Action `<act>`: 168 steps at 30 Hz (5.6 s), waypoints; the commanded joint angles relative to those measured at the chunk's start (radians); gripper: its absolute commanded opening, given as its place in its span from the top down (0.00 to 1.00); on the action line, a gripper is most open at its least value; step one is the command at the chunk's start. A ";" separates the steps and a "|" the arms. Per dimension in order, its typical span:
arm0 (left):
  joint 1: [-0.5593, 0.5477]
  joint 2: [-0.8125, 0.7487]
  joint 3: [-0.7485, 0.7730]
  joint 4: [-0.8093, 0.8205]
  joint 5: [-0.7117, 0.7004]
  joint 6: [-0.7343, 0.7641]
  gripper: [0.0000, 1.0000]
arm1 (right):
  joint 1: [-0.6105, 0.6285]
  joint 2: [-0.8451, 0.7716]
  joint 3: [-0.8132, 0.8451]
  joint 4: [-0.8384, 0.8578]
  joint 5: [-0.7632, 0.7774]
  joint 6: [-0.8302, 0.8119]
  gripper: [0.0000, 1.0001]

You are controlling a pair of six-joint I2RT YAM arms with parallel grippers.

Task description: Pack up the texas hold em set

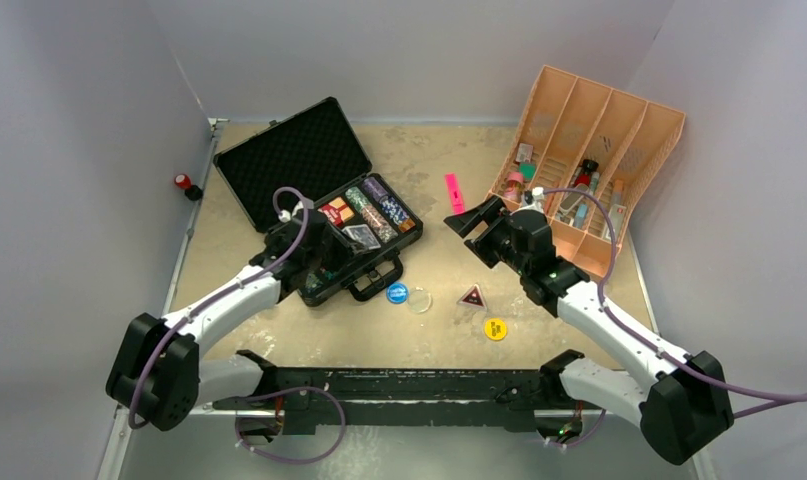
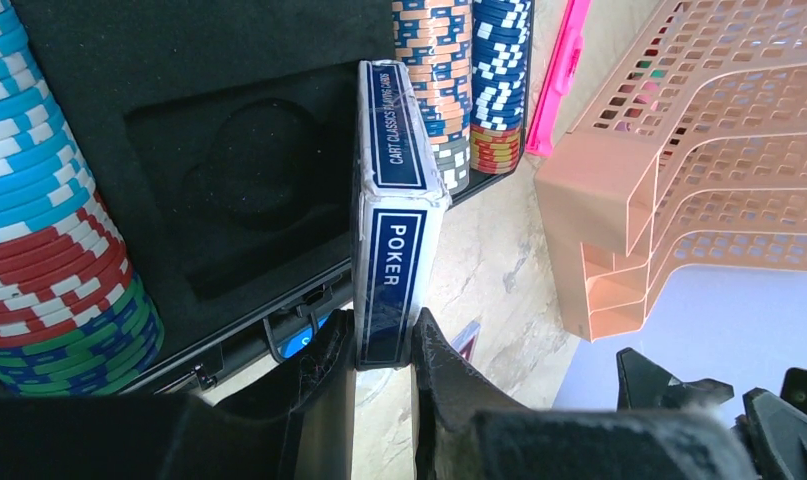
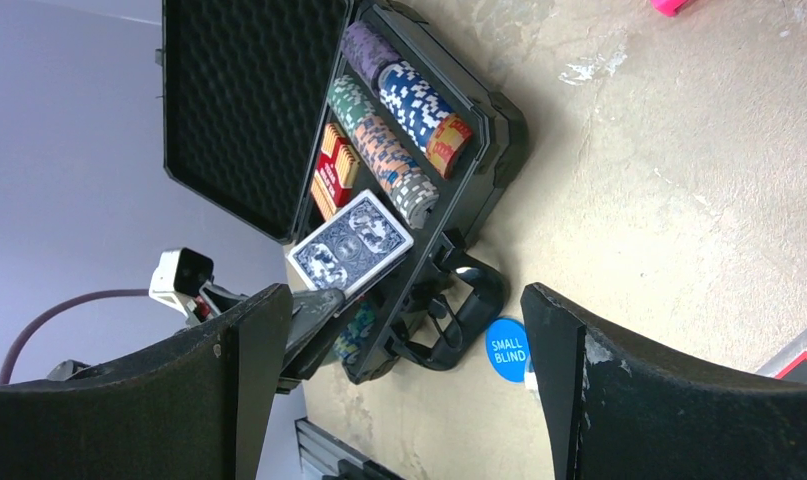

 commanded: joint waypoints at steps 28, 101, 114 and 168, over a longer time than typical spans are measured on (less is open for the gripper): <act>0.029 0.069 0.235 -0.306 -0.198 0.357 0.45 | -0.003 -0.010 -0.023 0.058 -0.010 0.008 0.14; 0.029 -0.432 0.235 -0.192 -0.455 0.729 0.45 | 0.455 0.756 0.517 -0.628 0.267 -0.383 0.22; 0.029 -0.416 0.235 -0.201 -0.469 0.727 0.45 | 0.455 0.766 0.501 -0.569 0.195 -0.400 0.56; 0.029 -0.468 0.219 -0.219 -0.573 0.703 0.46 | 0.455 1.158 1.190 -0.604 0.254 -0.570 0.44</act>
